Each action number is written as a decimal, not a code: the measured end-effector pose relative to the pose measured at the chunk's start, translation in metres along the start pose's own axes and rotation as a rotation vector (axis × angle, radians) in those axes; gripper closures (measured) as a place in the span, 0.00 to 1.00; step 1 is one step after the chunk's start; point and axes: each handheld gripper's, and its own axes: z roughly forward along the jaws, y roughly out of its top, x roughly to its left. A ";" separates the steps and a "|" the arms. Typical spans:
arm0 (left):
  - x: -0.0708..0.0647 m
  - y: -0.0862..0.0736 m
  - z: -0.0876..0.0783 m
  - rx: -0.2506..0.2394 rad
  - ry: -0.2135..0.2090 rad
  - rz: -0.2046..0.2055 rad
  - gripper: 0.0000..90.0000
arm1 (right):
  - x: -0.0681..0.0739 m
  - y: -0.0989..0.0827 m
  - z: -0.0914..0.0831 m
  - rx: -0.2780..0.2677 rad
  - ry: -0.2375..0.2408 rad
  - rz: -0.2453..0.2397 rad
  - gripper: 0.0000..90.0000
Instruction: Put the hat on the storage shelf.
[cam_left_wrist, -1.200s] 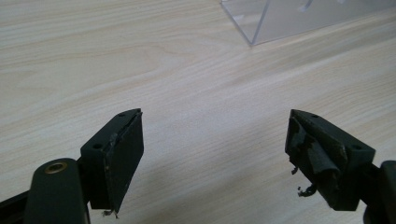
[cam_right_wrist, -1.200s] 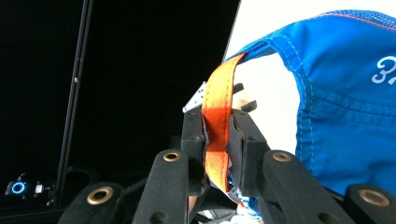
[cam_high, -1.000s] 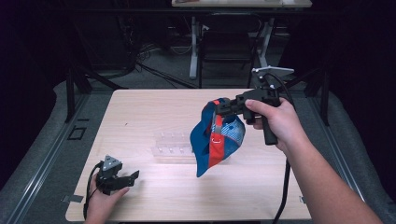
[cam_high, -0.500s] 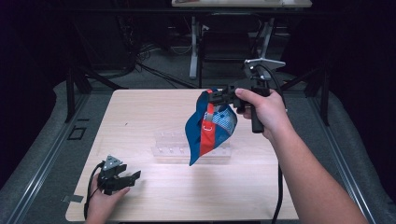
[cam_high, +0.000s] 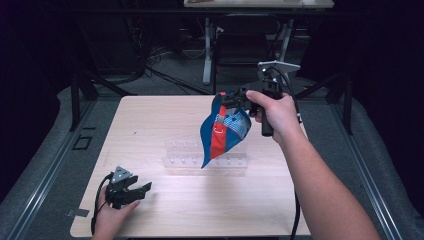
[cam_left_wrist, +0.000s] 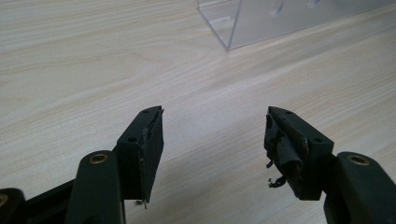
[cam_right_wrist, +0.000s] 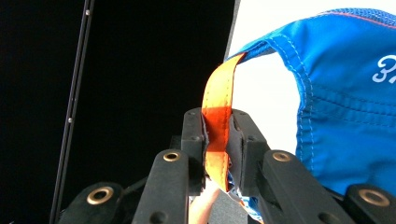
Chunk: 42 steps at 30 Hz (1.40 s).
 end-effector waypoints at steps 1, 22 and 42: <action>0.000 0.000 0.000 0.000 0.000 -0.001 0.42 | -0.001 0.001 -0.001 0.000 -0.001 0.000 0.86; -0.024 0.020 -0.006 -0.066 -0.040 0.065 0.46 | -0.015 0.006 0.015 -0.015 0.013 0.029 0.86; -0.090 0.072 0.003 -0.093 -0.141 0.208 0.53 | -0.010 0.006 0.028 -0.010 0.025 0.024 0.86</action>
